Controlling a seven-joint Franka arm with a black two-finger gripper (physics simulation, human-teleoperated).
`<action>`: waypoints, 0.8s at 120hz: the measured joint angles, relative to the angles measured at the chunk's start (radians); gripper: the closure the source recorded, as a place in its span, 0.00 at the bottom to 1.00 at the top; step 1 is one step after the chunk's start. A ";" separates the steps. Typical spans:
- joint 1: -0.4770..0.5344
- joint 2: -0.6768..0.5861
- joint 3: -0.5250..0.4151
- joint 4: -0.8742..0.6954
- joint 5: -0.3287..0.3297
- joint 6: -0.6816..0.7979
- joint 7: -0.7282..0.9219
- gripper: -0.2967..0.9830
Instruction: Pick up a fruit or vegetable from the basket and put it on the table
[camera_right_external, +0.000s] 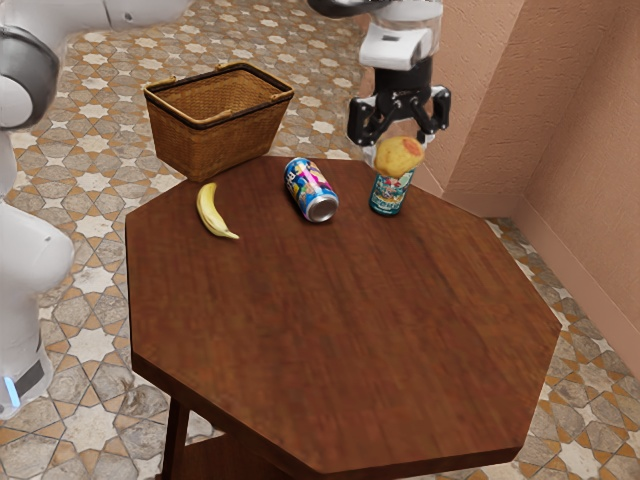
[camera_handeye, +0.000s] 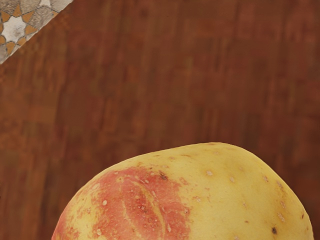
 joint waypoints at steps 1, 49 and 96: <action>-0.004 0.015 -0.013 0.008 0.011 0.000 -0.003 0.48; -0.019 0.101 -0.147 0.052 0.212 -0.007 -0.106 0.31; -0.016 0.104 -0.151 0.050 0.221 -0.010 -0.155 0.24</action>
